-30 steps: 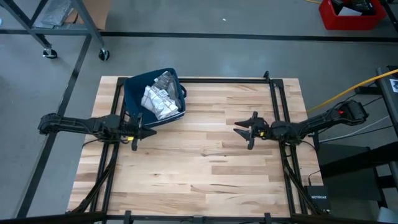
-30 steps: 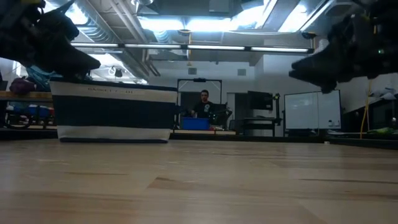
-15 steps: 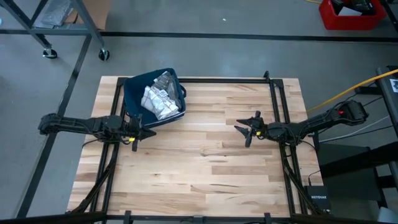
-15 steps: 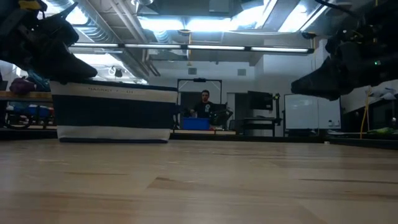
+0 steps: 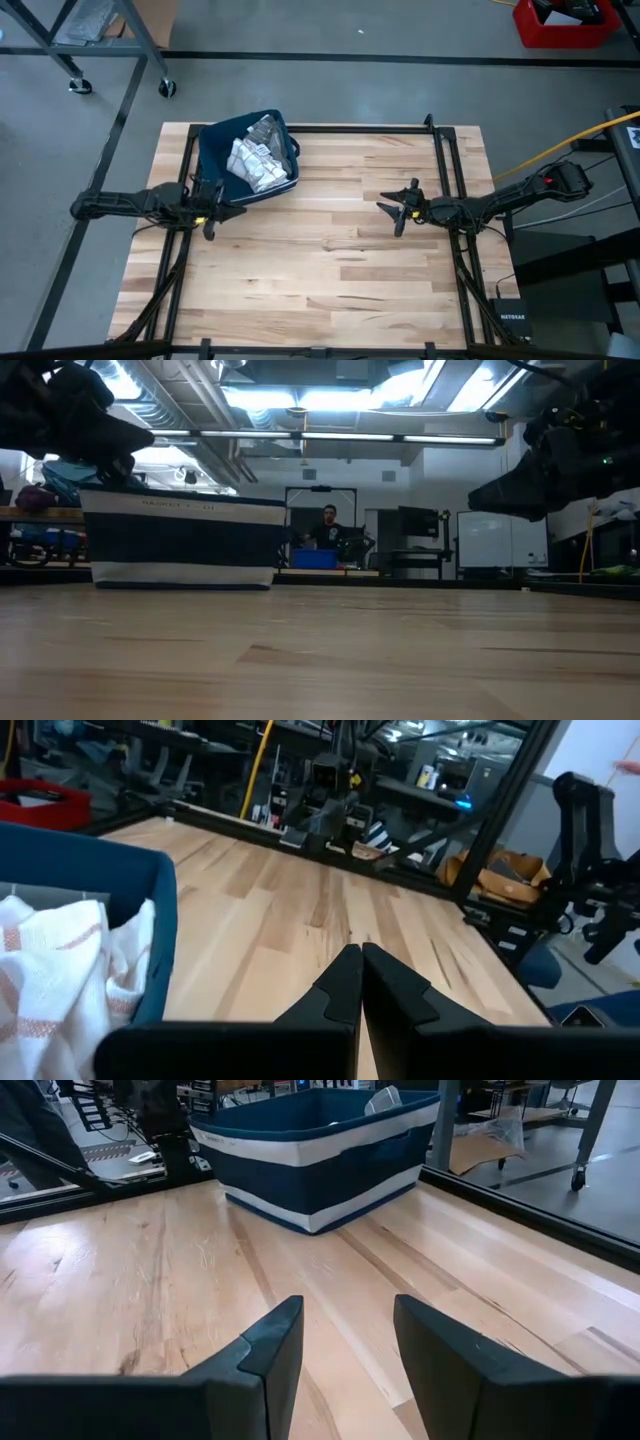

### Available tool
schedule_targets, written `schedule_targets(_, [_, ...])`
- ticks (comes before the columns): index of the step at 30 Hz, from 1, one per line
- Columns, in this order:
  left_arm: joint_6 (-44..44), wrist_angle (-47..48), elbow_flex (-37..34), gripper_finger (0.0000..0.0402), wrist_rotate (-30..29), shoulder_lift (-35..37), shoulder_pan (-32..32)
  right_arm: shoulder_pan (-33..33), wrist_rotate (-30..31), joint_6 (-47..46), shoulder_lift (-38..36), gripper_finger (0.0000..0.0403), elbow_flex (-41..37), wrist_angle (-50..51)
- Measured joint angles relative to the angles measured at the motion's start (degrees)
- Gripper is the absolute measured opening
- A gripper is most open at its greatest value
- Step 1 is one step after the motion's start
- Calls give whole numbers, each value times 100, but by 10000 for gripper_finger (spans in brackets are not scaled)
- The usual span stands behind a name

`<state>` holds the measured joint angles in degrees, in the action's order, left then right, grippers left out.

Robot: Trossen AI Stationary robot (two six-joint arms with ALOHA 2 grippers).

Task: Fold towel
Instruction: Return to Home Position

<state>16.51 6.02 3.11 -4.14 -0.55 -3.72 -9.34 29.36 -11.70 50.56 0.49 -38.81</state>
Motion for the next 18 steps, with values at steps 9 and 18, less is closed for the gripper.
schedule_targets(9, [0, 4, 0, 4, -4, 30, -1, 0, -3, 3, -271, 161, -2, 244])
schedule_targets(18, [0, 7, 0, 4, -9, 30, -1, 0, -2, 3, -1710, 161, -2, 1327])
